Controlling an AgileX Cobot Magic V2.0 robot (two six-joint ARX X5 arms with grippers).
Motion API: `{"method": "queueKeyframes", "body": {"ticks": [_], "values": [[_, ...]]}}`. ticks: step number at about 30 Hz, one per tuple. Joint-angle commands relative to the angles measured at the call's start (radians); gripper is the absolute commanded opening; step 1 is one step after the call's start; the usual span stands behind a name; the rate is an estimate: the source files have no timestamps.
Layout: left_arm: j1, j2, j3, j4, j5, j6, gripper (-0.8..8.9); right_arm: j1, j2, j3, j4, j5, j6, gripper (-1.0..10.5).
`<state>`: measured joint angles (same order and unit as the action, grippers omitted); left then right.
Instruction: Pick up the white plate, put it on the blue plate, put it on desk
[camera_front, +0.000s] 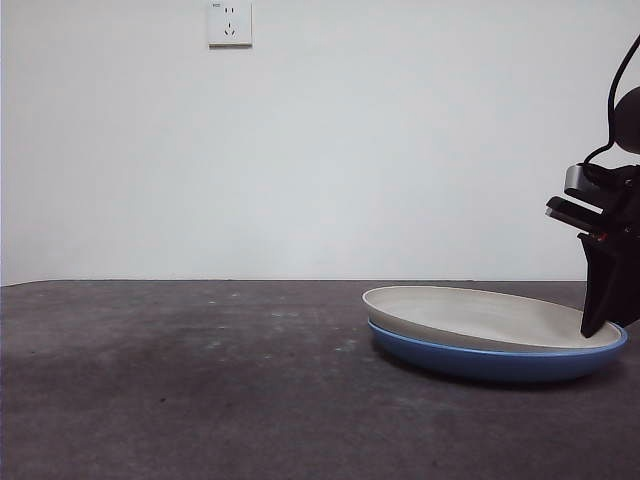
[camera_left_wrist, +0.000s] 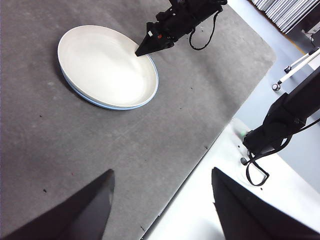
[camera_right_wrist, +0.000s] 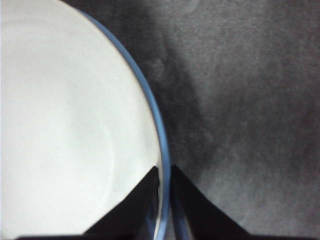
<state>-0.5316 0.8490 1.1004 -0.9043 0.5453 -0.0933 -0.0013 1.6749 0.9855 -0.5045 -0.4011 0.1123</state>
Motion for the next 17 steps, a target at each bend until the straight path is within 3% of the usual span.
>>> {"method": "queueKeyframes", "body": {"ticks": [1,10,17], "values": [[-0.005,0.006,0.008,0.007,0.002,0.014,3.11,-0.005,-0.018,0.008,0.003,0.008,0.016,0.1],[-0.005,0.006,0.008,0.008,0.002,0.014,3.11,-0.012,-0.177,0.01,0.003,-0.042,0.062,0.1],[-0.005,0.006,0.008,0.008,0.002,0.014,3.11,0.048,-0.261,0.01,0.007,-0.064,0.103,0.1]]}}
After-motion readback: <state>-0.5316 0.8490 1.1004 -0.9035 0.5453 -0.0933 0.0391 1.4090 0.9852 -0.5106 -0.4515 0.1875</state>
